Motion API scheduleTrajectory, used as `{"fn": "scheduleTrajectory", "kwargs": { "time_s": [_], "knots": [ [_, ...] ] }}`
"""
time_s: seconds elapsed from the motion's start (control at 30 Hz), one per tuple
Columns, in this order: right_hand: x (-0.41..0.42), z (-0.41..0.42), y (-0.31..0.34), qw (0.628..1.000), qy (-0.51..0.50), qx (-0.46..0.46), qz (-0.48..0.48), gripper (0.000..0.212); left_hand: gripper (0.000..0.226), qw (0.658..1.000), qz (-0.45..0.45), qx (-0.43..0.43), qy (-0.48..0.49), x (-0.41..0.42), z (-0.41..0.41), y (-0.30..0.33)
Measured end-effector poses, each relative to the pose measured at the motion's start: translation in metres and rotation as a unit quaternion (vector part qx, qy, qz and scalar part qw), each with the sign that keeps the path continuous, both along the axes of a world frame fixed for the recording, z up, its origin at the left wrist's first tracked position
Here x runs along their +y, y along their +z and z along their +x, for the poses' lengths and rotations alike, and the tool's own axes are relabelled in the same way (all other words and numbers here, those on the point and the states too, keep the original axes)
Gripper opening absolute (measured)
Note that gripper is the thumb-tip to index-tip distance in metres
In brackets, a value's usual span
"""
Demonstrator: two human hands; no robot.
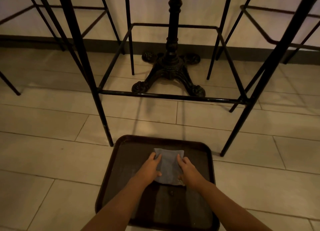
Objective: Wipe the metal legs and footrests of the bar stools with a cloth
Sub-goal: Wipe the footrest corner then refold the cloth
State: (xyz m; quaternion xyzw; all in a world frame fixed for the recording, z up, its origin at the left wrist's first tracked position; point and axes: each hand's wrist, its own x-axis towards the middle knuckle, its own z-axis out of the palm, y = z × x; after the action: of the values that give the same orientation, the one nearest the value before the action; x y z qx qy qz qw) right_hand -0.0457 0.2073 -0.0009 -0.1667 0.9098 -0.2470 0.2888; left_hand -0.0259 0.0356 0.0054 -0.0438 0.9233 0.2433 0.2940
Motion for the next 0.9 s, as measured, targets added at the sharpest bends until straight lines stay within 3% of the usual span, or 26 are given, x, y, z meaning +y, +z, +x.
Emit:
{"fn": "scheduleTrajectory", "kwargs": {
  "time_s": [0.07,0.13,0.23,0.4,0.47,0.53,0.73,0.9],
  "knots": [
    [0.0,0.003,-0.006,0.998,0.026,0.053,-0.006,0.049,0.076,1.0,0.005,-0.009,0.002,0.0,0.001,-0.005],
    [-0.003,0.009,-0.006,0.997,-0.016,0.067,-0.04,0.03,0.078,1.0,0.008,-0.016,0.011,0.0,0.003,-0.011],
    [0.001,0.012,-0.024,0.996,-0.039,0.03,-0.074,0.036,0.079,1.0,-0.005,-0.024,0.006,0.0,0.005,-0.019],
    [0.004,0.009,-0.024,0.994,0.075,0.055,0.062,0.041,0.081,0.999,-0.017,-0.044,0.006,-0.002,0.004,-0.026],
    [0.004,0.007,-0.024,0.996,0.044,-0.009,0.077,0.065,0.082,0.999,-0.04,-0.036,-0.007,-0.004,0.004,-0.026],
    [0.004,0.006,-0.025,0.99,0.049,-0.009,0.131,0.076,0.082,0.996,-0.083,-0.02,-0.034,-0.005,0.006,-0.026],
    [0.003,0.004,-0.029,0.977,0.076,0.018,0.196,0.077,0.081,0.982,-0.171,0.018,-0.082,-0.007,0.011,-0.028],
    [0.005,0.002,-0.029,0.972,0.072,-0.002,0.223,0.077,0.08,0.977,-0.192,0.01,-0.095,-0.01,0.012,-0.029]
  ]
}}
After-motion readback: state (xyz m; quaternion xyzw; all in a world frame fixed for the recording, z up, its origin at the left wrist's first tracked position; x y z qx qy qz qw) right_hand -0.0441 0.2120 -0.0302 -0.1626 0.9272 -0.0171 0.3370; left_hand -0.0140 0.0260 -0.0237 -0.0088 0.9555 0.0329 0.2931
